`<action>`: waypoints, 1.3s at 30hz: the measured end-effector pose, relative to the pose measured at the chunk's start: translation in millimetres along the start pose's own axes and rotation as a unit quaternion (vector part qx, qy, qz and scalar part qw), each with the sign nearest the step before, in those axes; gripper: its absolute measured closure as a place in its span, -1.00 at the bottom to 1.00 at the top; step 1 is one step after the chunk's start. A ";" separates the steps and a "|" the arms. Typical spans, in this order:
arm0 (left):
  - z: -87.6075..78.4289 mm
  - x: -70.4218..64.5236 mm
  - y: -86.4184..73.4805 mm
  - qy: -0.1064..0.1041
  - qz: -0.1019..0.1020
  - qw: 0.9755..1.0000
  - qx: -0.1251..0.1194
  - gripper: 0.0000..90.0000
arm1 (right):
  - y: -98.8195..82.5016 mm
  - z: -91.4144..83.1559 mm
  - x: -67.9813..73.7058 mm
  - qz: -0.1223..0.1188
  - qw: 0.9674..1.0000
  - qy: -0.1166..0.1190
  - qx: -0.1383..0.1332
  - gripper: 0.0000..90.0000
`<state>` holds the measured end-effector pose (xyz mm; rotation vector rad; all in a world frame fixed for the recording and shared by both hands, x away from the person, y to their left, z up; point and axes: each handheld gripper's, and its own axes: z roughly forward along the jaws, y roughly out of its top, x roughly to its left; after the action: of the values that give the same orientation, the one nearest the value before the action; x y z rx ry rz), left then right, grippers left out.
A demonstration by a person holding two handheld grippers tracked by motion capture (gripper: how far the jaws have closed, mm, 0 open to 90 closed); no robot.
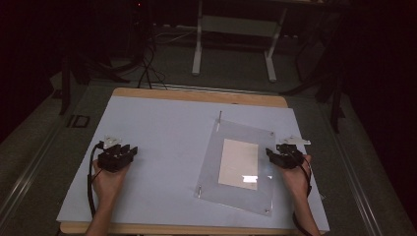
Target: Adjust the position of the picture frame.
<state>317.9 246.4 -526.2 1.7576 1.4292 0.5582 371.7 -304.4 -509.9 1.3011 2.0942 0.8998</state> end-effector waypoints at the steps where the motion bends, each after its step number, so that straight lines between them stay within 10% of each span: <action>1: 0.0 0.0 0.0 0.000 0.000 1.000 0.000 0.42 | 1.5 0.5 0.9 -0.004 1.000 0.002 0.001 0.21; 22: -13.1 -51.8 -0.8 -0.109 0.077 0.991 0.007 0.50 | 49.8 23.8 10.3 0.001 0.996 0.082 -0.031 0.48; 39: -17.0 -115.7 -18.5 -0.193 0.129 0.972 0.020 0.50 | 78.3 48.5 26.2 -0.014 0.995 0.097 -0.026 0.46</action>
<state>262.9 142.2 -514.7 1.9700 0.9566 0.2954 440.0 -242.6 -484.2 1.1967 2.2120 1.0999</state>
